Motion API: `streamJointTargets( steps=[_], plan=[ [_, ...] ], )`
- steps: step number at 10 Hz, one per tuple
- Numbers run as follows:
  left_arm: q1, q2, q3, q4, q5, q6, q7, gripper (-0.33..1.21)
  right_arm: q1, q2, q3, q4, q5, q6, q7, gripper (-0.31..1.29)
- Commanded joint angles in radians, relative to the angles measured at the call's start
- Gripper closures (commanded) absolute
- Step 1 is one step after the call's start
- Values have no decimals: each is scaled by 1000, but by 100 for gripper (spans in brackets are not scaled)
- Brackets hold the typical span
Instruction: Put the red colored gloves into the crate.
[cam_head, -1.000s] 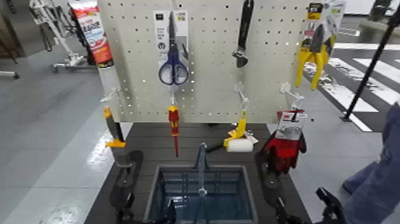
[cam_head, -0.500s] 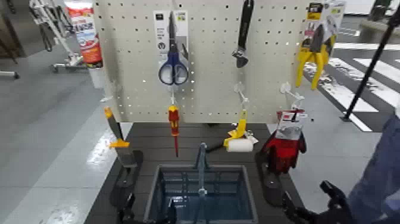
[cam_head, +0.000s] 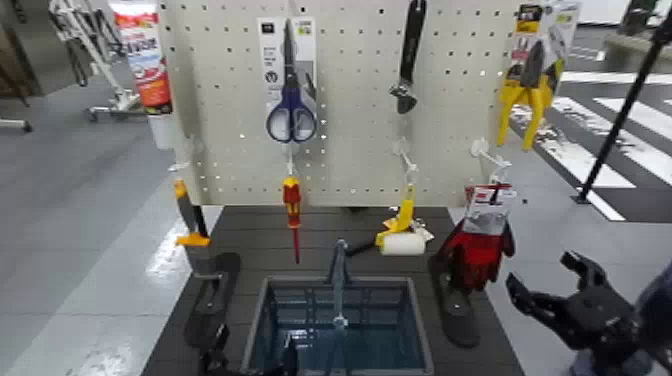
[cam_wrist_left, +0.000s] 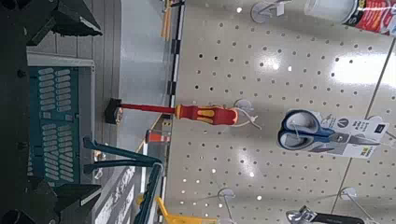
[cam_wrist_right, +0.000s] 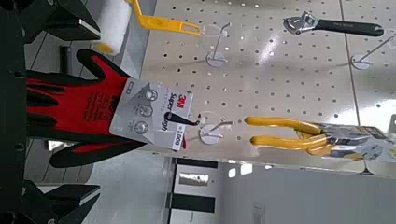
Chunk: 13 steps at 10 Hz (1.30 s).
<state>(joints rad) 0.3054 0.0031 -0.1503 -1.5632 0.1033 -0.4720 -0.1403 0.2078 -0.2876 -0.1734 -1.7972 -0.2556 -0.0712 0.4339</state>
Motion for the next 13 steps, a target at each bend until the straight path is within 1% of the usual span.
streamJointTargets(
  steps=[1, 3, 5, 6, 9, 11, 13],
  plan=[
    [-5, -89, 0, 3, 6, 3, -5, 11, -133, -53, 2, 111, -39, 54, 77, 14],
    [-6, -89, 2, 3, 6, 4, -12, 11, -214, -93, 25, 202, -91, 59, 124, 14],
    [-9, -92, 5, 3, 7, 7, -18, 11, -289, -124, 68, 286, -122, 48, 164, 18],
    [-9, -92, 3, 3, 7, 9, -19, 11, -321, -134, 84, 317, -129, 50, 184, 17],
    [-11, -95, 2, 5, 7, 9, -24, 11, -404, -160, 137, 400, -163, 48, 243, 17],
    [-12, -97, 0, 6, 7, 9, -27, 11, -458, -173, 180, 453, -169, 48, 281, 16],
    [-15, -100, -2, 8, 7, 9, -30, 11, -496, -177, 210, 498, -172, 50, 315, 15]
  ],
)
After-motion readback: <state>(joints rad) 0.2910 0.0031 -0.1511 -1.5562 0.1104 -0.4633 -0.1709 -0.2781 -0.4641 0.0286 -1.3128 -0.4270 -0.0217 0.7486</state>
